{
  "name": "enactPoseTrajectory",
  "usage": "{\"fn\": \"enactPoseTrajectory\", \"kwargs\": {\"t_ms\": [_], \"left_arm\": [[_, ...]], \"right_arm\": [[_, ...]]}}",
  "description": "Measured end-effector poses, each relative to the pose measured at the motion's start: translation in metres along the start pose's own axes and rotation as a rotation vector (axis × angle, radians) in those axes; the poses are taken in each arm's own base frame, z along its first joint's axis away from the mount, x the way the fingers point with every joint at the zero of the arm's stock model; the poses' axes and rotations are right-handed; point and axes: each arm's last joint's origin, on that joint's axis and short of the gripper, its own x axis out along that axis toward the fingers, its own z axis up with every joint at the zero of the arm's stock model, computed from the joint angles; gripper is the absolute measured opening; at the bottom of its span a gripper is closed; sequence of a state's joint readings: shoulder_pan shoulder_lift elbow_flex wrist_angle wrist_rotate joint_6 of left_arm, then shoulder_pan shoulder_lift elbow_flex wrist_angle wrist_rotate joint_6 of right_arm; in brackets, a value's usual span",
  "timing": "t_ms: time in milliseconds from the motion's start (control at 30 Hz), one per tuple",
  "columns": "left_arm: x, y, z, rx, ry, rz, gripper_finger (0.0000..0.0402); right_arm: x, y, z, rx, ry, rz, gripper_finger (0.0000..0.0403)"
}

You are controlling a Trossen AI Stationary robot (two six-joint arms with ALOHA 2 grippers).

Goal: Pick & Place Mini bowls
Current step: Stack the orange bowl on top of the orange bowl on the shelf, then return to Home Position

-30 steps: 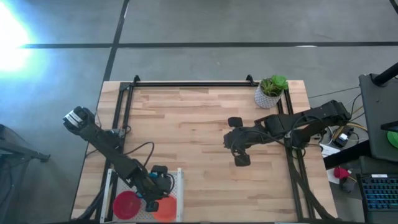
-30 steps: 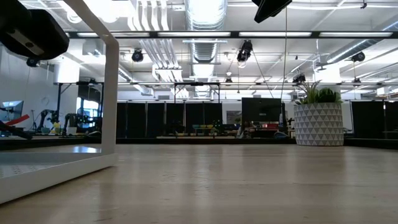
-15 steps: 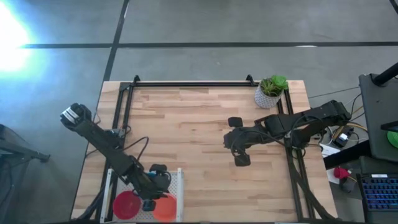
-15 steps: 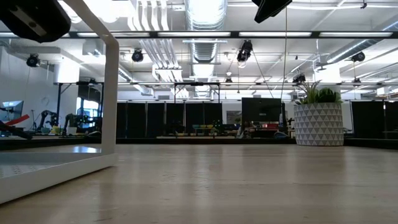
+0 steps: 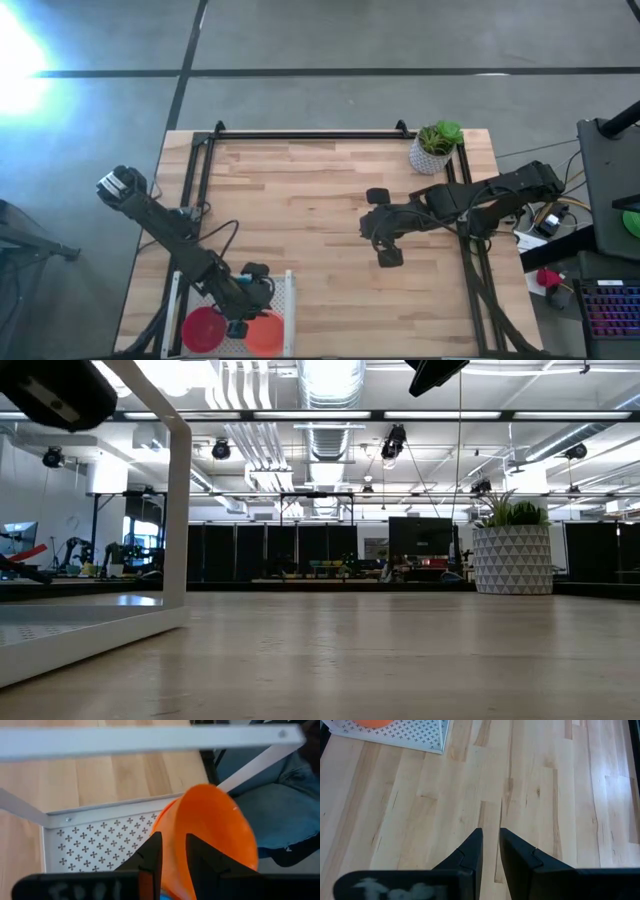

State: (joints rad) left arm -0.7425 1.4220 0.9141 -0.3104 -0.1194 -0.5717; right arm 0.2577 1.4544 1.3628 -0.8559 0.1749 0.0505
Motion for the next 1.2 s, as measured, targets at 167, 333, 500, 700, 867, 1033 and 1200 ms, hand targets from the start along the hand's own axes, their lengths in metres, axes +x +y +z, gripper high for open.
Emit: {"fn": "enactPoseTrajectory", "kwargs": {"t_ms": [167,333,500,700,867,1033,1200], "left_arm": [[0.010,0.008,-0.015,-0.001,-0.009,-0.004,0.0077],[0.013,0.011,-0.019,-0.009,-0.006,-0.002,0.0077],[0.009,0.006,-0.012,-0.005,-0.030,-0.018,0.0077],[-0.001,0.001,-0.001,0.105,-0.023,-0.010,0.0075],[-0.026,-0.001,0.013,0.245,-0.085,0.078,0.0052],[-0.063,0.002,0.024,0.379,-0.221,0.162,0.0007],[-0.102,0.012,0.022,0.460,-0.352,0.262,0.0001]], "right_arm": [[0.000,0.000,0.000,0.002,0.000,0.000,0.0061],[0.000,0.000,0.000,0.003,0.000,0.000,0.0061],[0.000,0.000,0.000,0.034,0.000,0.000,0.0061],[0.000,0.000,0.000,0.004,-0.001,0.000,0.0061],[-0.007,-0.001,0.001,-0.001,-0.030,0.002,0.0055],[-0.022,0.005,0.000,-0.035,-0.078,0.021,0.0029],[-0.045,0.016,-0.002,-0.105,-0.160,0.058,0.0009]]}}
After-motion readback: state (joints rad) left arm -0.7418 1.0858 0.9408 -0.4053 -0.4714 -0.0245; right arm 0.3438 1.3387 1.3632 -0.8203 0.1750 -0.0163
